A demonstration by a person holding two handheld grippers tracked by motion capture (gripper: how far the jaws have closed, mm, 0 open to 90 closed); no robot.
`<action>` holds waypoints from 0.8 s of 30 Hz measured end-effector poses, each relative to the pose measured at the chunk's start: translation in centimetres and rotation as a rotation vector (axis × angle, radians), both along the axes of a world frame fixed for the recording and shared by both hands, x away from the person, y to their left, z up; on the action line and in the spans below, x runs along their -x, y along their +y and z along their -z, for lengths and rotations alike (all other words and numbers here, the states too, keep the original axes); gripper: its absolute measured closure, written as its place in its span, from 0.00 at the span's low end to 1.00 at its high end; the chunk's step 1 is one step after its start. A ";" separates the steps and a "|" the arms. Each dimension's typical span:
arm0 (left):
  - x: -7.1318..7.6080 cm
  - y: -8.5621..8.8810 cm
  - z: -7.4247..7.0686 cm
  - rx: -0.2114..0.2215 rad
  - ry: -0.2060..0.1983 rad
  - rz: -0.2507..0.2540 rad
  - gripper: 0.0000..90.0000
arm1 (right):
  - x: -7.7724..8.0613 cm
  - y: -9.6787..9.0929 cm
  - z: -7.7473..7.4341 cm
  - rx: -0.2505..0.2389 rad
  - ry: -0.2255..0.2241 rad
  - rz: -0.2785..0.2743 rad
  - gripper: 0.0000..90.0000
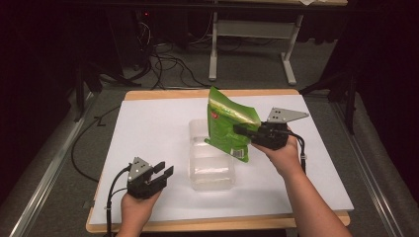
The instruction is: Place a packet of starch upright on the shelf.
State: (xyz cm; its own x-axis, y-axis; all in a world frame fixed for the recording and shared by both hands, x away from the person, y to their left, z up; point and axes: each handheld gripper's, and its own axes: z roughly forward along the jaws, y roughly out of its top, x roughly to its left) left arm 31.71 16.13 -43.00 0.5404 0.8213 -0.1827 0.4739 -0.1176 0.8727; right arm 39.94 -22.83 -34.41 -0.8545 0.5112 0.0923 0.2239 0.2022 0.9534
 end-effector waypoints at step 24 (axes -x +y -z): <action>-0.3 1.7 0.2 0.023 0.019 -0.059 0.63 | -3.4 2.8 1.4 0.057 0.048 -0.187 0.92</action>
